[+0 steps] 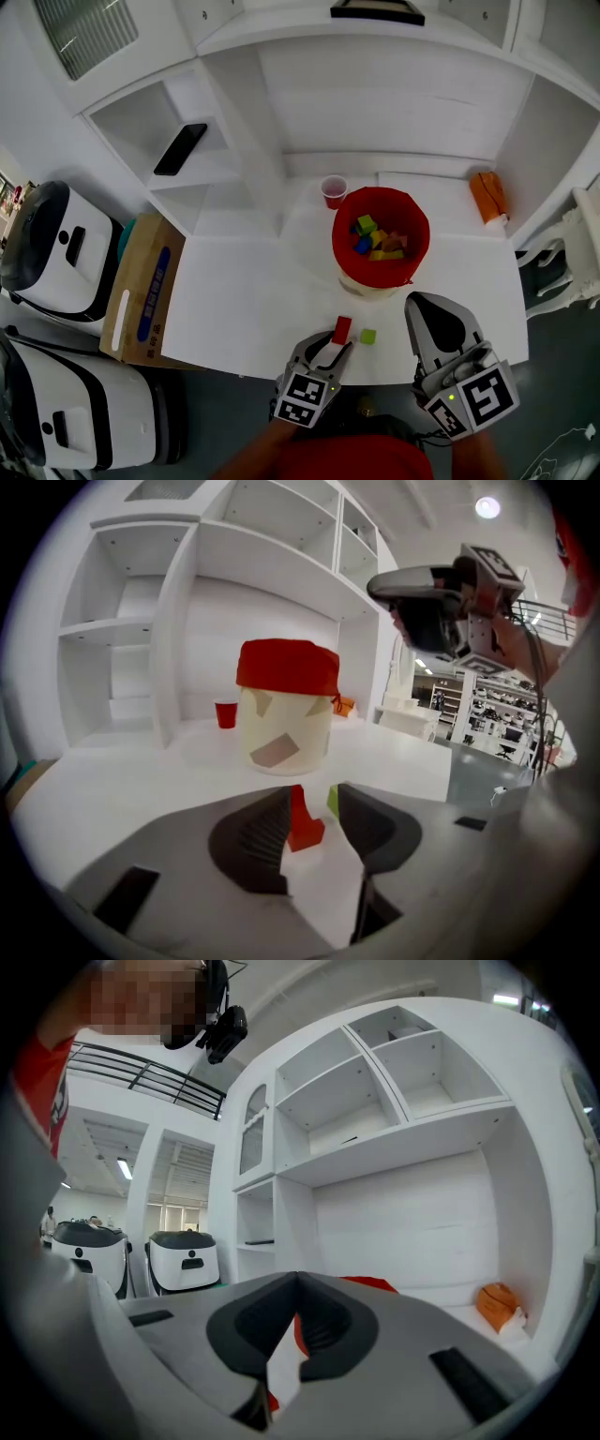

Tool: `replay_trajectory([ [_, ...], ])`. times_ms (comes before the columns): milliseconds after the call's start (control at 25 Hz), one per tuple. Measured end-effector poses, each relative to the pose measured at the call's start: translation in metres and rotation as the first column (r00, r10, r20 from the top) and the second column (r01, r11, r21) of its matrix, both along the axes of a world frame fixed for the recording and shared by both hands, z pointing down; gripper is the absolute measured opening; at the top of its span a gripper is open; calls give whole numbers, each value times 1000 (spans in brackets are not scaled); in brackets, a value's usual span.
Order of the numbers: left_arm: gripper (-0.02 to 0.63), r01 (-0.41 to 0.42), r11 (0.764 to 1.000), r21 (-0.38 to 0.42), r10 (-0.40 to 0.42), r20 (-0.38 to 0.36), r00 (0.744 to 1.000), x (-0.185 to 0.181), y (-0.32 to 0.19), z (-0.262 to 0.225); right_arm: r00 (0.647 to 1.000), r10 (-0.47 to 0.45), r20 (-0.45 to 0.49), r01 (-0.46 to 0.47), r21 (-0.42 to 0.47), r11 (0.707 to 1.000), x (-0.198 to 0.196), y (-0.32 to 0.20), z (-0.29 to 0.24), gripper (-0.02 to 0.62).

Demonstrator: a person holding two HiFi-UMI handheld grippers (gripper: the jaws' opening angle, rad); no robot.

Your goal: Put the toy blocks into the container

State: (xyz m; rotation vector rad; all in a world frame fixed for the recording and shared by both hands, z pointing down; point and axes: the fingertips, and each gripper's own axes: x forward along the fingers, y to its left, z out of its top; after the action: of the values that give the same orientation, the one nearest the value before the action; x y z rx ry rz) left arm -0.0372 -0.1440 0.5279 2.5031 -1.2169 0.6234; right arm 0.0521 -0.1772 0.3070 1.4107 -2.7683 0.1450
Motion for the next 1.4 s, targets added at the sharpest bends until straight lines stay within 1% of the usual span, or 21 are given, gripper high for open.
replay_trajectory([
  [160,187,47,998,-47,-44,65,997,-3,-3,17,1000,8,6,-8,8,1000,13,6,-3,8],
  [480,192,106,986,-130,-80,191,978,-4,-6,40,1000,24,20,-24,11,1000,33,10,-3,8],
  [680,193,116,980,-159,-78,230,970,-1,-8,49,999,37,25,-37,12,999,45,10,-2,8],
  [760,170,113,981,-159,-76,224,972,0,-8,49,999,41,28,-41,12,999,49,9,-2,8],
  [880,169,104,983,-150,-76,183,980,1,-7,45,999,42,33,-43,7,999,52,8,0,8],
  [960,167,96,989,-115,-80,131,988,2,-7,31,999,38,37,-38,1,999,50,9,3,8],
  [1080,169,101,995,-15,-100,27,995,1,-9,-7,999,28,41,-28,-10,1000,47,9,8,8],
  [1160,169,108,992,61,-105,-48,993,0,-12,-41,999,24,46,-23,-20,1000,44,9,12,8],
  [1280,170,109,981,159,-87,-142,986,3,-17,-92,998,22,55,-20,-34,999,40,10,17,8],
  [1400,170,116,967,228,-64,-225,972,6,-27,-134,998,20,55,-18,-42,999,35,13,22,8],
])
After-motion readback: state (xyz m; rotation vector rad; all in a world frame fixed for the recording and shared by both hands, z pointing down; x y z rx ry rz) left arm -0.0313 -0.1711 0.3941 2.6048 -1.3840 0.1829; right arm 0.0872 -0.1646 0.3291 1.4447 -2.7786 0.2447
